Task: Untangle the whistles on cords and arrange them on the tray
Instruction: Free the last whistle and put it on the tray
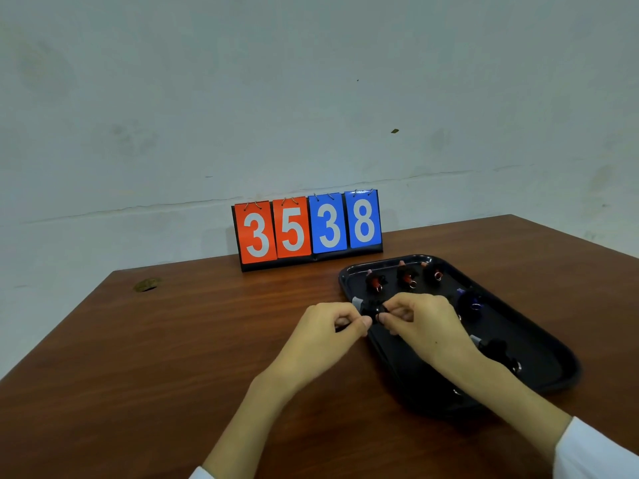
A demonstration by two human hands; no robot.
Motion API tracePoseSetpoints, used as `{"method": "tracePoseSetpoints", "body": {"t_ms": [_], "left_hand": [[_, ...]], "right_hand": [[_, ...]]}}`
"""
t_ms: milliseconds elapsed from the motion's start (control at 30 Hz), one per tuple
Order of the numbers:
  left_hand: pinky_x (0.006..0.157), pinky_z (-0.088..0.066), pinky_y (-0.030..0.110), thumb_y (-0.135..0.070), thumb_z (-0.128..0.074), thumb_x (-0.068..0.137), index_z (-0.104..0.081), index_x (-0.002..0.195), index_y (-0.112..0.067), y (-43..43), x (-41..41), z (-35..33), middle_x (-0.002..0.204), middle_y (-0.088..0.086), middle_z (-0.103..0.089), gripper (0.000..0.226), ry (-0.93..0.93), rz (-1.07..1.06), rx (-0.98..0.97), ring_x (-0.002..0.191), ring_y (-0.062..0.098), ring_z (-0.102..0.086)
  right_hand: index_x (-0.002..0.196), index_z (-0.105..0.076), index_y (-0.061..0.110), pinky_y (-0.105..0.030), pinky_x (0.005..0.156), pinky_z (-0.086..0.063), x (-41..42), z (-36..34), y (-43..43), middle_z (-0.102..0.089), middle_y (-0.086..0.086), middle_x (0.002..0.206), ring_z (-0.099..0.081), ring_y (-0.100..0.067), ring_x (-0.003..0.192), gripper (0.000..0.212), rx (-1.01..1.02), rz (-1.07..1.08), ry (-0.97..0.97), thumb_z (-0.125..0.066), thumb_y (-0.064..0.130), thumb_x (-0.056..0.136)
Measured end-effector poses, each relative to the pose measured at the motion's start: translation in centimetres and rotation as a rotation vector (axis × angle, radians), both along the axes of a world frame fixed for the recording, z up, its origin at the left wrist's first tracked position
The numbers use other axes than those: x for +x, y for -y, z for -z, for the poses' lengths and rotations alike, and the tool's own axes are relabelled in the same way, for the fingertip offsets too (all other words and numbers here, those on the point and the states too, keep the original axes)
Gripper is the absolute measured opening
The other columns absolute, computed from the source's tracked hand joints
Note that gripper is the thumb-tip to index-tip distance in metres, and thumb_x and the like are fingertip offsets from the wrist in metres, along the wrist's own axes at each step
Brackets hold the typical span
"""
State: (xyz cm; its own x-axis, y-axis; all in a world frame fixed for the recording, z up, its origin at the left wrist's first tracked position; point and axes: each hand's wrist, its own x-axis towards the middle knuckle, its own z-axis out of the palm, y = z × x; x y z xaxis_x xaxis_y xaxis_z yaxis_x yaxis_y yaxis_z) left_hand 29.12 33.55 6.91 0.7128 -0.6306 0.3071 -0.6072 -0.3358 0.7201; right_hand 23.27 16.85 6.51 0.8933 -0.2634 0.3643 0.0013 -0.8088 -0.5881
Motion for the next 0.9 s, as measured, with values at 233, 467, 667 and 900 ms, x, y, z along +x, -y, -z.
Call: {"method": "tracePoseSetpoints", "body": {"t_ms": [233, 467, 667, 900], "left_hand": [[0.081, -0.048, 0.020, -0.024, -0.064, 0.087, -0.070, 0.081, -0.024, 0.0, 0.4, 0.0, 0.078, -0.012, -0.069, 0.009, -0.027, 0.034, -0.038, 0.080, -0.004, -0.062], [0.066, -0.052, 0.020, -0.030, -0.067, 0.084, -0.071, 0.078, -0.019, -0.5, 1.1, 0.0, 0.073, -0.006, -0.069, 0.014, -0.106, 0.037, -0.081, 0.070, 0.003, -0.065], [0.057, -0.044, 0.012, -0.030, -0.065, 0.084, -0.068, 0.073, -0.017, -1.0, 1.5, -0.2, 0.057, -0.010, -0.062, 0.017, -0.220, 0.092, -0.112, 0.057, 0.000, -0.058], [0.046, -0.033, 0.020, -0.031, -0.053, 0.092, -0.061, 0.055, -0.027, -0.7, 1.7, -0.3, 0.052, -0.002, -0.053, 0.039, -0.302, -0.020, -0.117, 0.048, 0.013, -0.044]], "right_hand": [[0.090, -0.070, 0.019, -0.011, 0.069, -0.049, -0.6, -0.3, 0.3, -0.064, 0.012, 0.068, -0.062, 0.002, 0.066, 0.009, -0.109, -0.170, -0.126, -0.068, 0.023, 0.082], [0.087, -0.070, 0.015, -0.016, 0.070, -0.053, -1.0, -1.0, -0.7, -0.067, 0.007, 0.070, -0.067, -0.004, 0.065, 0.006, 0.001, -0.409, -0.253, -0.065, 0.013, 0.085], [0.080, -0.069, 0.018, -0.024, 0.073, -0.056, -1.5, -1.5, -1.3, -0.071, -0.004, 0.076, -0.069, -0.012, 0.069, 0.011, 0.205, -0.486, -0.235, -0.065, 0.008, 0.083], [0.087, -0.070, 0.011, -0.022, 0.068, -0.055, -1.7, -2.0, -1.0, -0.073, -0.003, 0.077, -0.070, -0.014, 0.071, 0.012, 0.432, -0.453, -0.085, -0.063, 0.002, 0.082]]}}
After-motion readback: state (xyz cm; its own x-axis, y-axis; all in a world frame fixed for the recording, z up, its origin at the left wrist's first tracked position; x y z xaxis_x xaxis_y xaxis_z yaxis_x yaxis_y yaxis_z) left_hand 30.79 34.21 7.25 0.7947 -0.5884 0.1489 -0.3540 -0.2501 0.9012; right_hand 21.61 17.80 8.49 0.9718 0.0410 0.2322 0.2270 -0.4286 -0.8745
